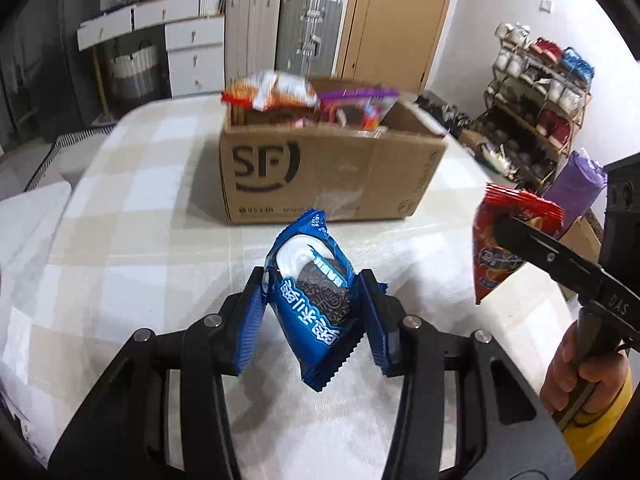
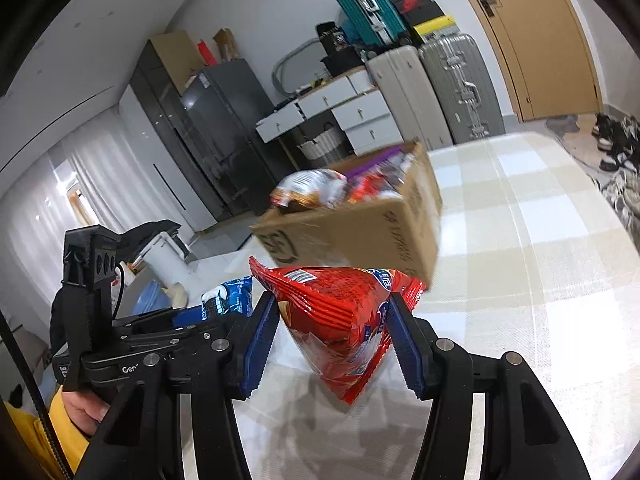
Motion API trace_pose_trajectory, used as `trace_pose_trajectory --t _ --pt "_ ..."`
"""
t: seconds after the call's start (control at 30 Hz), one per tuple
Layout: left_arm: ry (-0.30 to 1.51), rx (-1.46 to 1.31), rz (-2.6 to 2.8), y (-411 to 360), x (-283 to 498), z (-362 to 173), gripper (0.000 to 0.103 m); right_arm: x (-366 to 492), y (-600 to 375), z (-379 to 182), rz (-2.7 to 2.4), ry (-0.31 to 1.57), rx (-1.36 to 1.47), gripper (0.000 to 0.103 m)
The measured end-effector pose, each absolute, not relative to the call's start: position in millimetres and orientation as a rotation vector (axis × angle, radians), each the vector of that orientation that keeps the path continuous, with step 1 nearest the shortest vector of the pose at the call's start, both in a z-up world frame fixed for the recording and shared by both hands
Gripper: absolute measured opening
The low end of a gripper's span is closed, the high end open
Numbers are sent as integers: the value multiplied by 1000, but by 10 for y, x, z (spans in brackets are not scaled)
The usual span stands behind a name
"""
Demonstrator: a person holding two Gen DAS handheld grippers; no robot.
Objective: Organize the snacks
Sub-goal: 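Lift both packs and carry them over the cardboard box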
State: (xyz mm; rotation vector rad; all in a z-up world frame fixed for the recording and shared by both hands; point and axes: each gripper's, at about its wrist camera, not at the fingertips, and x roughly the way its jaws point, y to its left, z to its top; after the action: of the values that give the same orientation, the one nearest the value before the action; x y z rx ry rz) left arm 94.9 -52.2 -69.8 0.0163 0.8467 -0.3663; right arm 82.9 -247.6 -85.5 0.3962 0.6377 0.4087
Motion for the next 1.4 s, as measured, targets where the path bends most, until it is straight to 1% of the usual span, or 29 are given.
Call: trace_pose_trajectory --t 0.17,0.37,0.43,0.63,0.9,1.2,1.4 --pt "829 35 -359 -398 652 -388 42 673 -2303 -565 438 609 366 56" --pt "753 36 -331 -214 308 14 43 481 -2191 -263 458 567 364 56" --pt "742 26 -333 -158 268 77 42 408 -2142 -190 459 556 365 56" --pt "691 16 -343 -18 -104 391 42 187 -2028 -95 465 542 364 56" --pt "661 11 -349 193 -484 624 43 112 -2023 -47 455 536 359 56" --pt "632 20 -356 318 -415 825 43 273 -2078 118 437 525 349 56" --pt "620 26 -384 285 -185 968 43 450 -2162 293 428 506 346 56"
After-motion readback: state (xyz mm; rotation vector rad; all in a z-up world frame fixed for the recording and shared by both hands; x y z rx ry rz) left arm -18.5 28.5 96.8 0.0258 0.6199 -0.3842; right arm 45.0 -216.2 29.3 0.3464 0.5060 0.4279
